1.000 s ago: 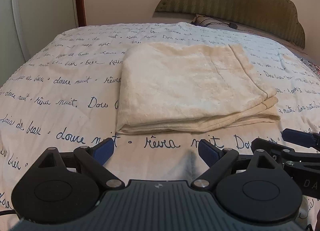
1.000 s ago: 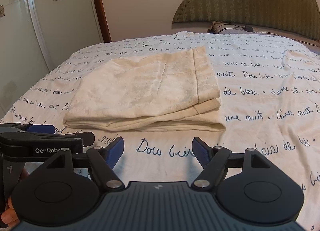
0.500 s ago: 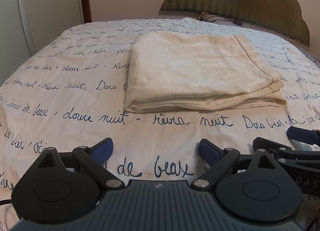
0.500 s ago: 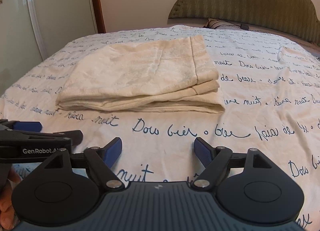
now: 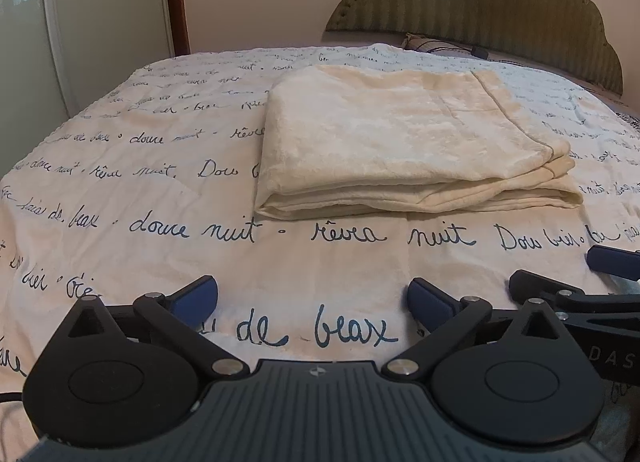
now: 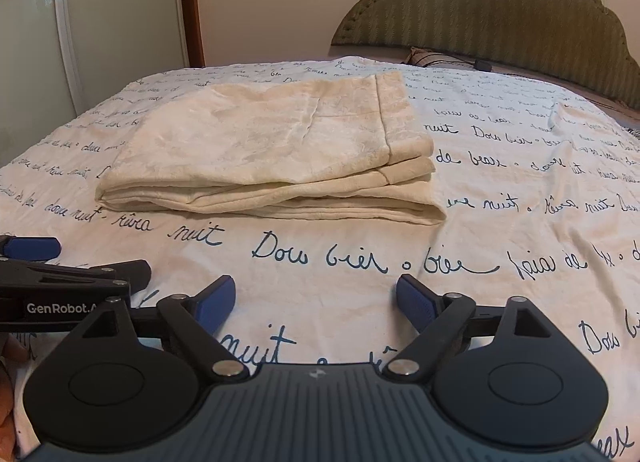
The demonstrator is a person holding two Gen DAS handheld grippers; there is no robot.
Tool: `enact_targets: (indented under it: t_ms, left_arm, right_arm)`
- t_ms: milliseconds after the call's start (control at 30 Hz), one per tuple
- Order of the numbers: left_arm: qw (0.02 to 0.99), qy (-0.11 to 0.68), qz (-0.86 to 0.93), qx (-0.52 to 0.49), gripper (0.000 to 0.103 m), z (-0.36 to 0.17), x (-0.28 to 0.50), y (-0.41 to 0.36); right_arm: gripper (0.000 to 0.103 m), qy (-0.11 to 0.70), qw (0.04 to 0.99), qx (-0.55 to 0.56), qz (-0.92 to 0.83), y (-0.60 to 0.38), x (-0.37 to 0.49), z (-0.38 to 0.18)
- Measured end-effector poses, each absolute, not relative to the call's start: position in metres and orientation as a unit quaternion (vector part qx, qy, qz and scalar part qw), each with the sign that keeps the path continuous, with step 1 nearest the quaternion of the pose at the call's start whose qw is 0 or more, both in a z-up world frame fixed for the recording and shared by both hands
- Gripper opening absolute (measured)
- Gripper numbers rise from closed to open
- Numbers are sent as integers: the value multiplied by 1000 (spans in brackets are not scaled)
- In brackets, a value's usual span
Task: Fold towel
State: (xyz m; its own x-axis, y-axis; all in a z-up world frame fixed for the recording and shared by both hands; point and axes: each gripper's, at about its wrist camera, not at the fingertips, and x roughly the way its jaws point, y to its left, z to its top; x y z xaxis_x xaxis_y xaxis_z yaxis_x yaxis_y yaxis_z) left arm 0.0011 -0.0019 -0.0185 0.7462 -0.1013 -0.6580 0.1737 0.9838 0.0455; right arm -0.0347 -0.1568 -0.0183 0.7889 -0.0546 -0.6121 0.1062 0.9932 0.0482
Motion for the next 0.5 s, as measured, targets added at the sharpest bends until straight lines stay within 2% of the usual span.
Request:
enact_targets:
  t_ms: [500]
  left_arm:
    - [938, 336, -71, 50, 103, -24, 0, -1]
  right_arm:
    - [98, 311, 948, 46, -50, -159, -36, -26]
